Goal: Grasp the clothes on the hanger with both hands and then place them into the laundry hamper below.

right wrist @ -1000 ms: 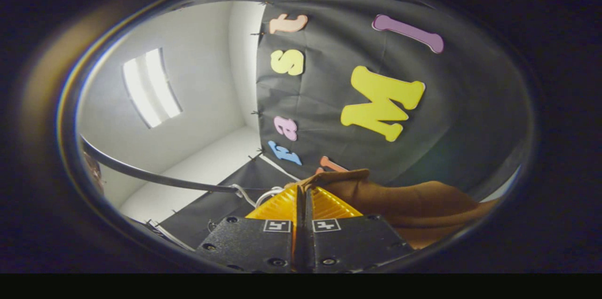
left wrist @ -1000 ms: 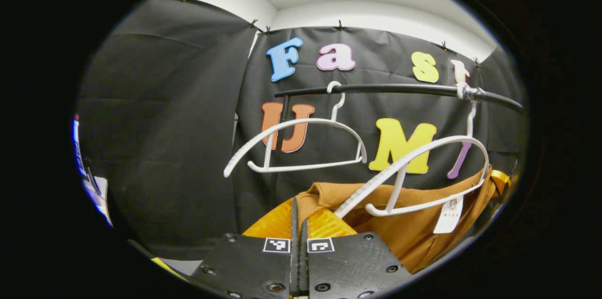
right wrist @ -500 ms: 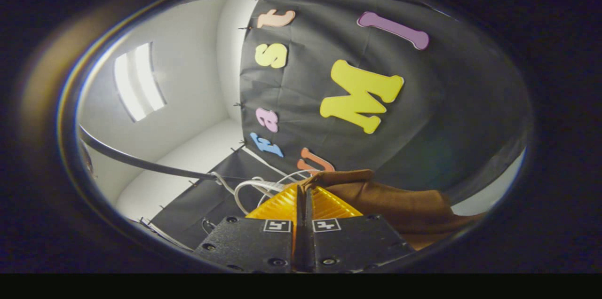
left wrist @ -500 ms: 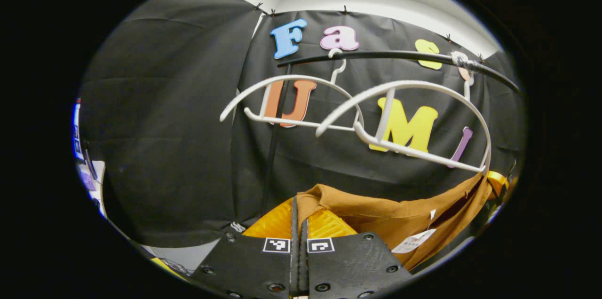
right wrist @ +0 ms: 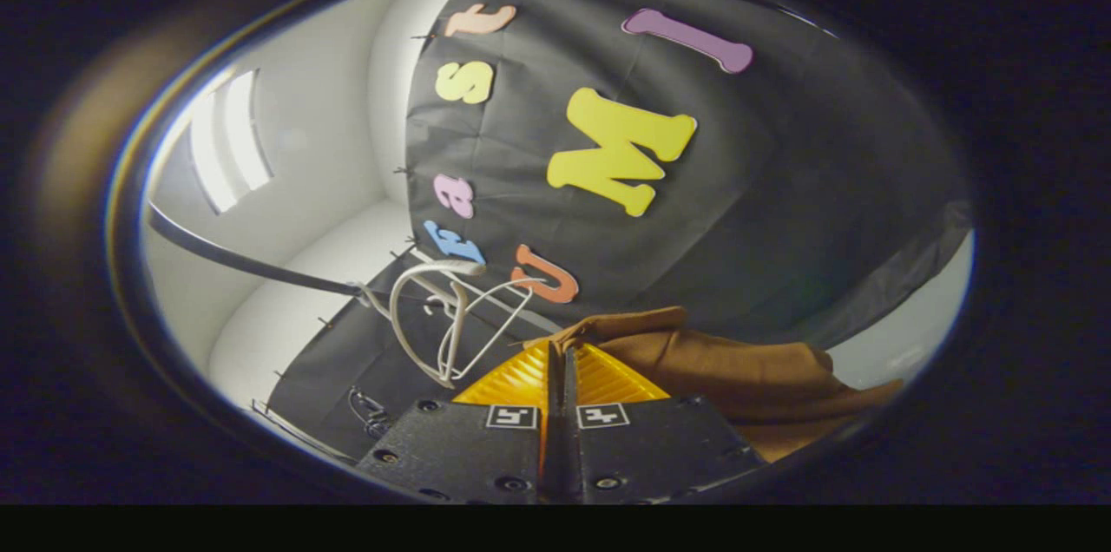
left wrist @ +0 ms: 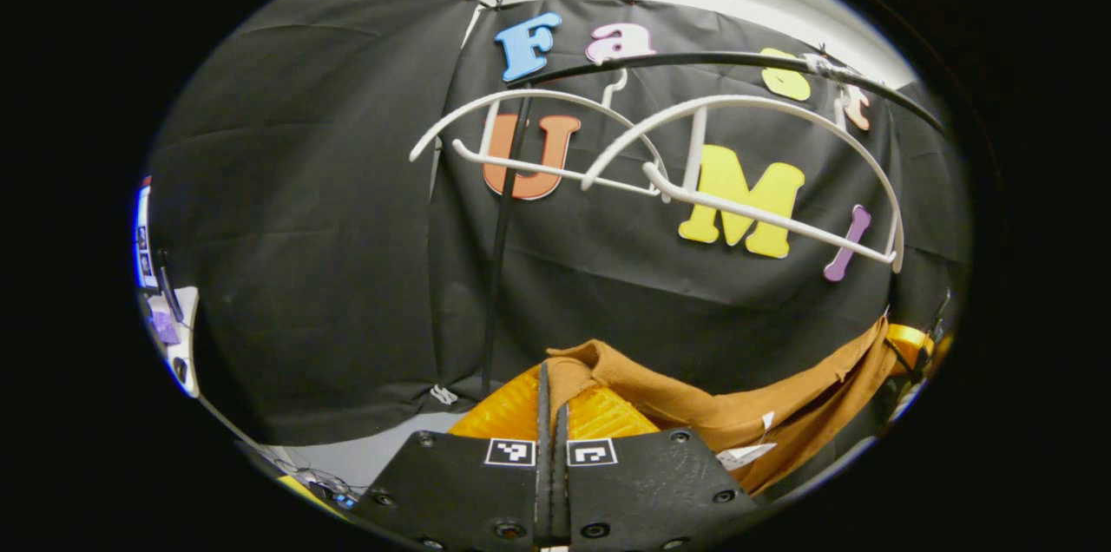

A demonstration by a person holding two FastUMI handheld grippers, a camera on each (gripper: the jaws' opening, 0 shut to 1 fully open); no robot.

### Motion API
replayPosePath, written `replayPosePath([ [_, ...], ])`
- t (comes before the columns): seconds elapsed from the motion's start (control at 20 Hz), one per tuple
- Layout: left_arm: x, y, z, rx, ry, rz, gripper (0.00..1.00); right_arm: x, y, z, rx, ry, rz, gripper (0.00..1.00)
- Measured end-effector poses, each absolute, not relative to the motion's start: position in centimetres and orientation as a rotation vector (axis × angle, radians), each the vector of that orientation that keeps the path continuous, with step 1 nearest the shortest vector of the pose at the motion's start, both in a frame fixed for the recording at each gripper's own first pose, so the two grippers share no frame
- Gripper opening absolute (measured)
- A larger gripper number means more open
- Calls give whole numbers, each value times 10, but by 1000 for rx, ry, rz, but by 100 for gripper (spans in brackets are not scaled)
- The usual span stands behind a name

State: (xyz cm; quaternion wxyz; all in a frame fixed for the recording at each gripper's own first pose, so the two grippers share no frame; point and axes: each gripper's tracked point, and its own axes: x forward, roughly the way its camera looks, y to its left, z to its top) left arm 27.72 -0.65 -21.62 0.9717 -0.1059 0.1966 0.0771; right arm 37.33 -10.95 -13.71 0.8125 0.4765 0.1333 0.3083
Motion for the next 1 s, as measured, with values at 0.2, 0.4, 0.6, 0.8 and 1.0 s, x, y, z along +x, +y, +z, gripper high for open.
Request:
replayPosePath([
  [0.2, 272, -15, -205, -201, 392, 107, 0, 356, -88, -123, 925, 278, 659, 3],
  [0.4, 271, -31, -177, -184, 358, 34, 0, 335, -47, -96, 891, 271, 714, 3],
  [0.6, 265, -54, -153, -172, 342, -62, 0, 317, -2, -82, 780, 259, 718, 4],
  [0.8, 254, -77, -146, -157, 344, -131, 0, 300, 38, -77, 701, 263, 728, 2],
  [1.0, 240, -96, -164, -164, 384, -182, 4, 289, 63, -101, 546, 321, 689, 4],
])
